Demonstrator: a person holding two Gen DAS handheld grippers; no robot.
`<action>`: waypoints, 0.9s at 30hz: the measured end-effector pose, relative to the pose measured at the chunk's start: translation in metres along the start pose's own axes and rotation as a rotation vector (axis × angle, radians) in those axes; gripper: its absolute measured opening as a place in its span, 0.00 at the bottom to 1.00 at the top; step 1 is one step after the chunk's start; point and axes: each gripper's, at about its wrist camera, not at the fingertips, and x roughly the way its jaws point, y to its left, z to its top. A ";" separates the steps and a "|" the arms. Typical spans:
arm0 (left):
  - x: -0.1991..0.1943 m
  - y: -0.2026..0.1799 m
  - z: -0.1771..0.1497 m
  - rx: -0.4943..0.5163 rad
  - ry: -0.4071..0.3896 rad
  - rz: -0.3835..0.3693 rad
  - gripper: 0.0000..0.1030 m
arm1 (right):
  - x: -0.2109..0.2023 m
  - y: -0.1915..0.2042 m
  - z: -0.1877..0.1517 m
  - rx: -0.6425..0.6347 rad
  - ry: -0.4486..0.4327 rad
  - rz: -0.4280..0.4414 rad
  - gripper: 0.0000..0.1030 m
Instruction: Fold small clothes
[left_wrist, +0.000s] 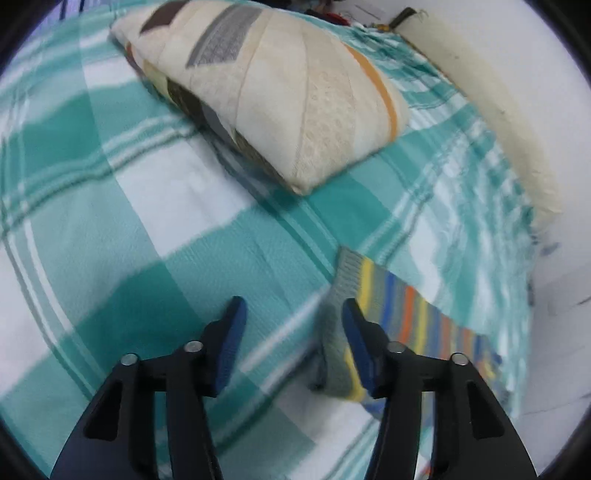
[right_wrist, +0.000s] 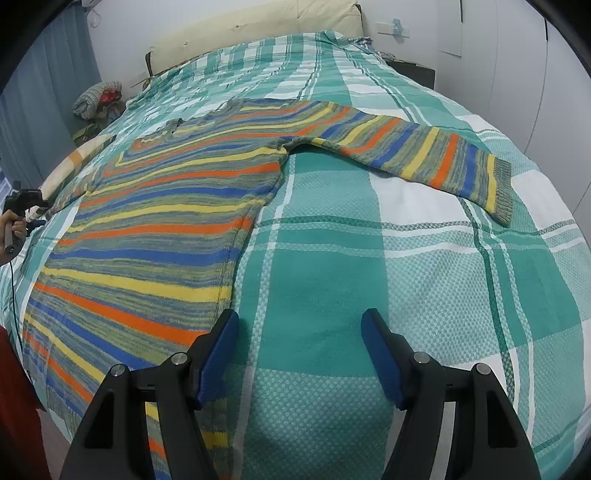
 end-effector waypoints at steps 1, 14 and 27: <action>0.000 -0.003 -0.004 0.021 -0.001 0.001 0.67 | 0.000 0.000 0.000 -0.002 0.000 -0.001 0.66; -0.026 -0.047 -0.079 0.530 -0.100 0.428 0.77 | -0.010 -0.003 0.000 -0.010 -0.022 -0.100 0.70; -0.050 -0.028 -0.220 0.675 -0.058 0.201 0.99 | -0.006 -0.044 -0.012 0.142 -0.009 -0.253 0.92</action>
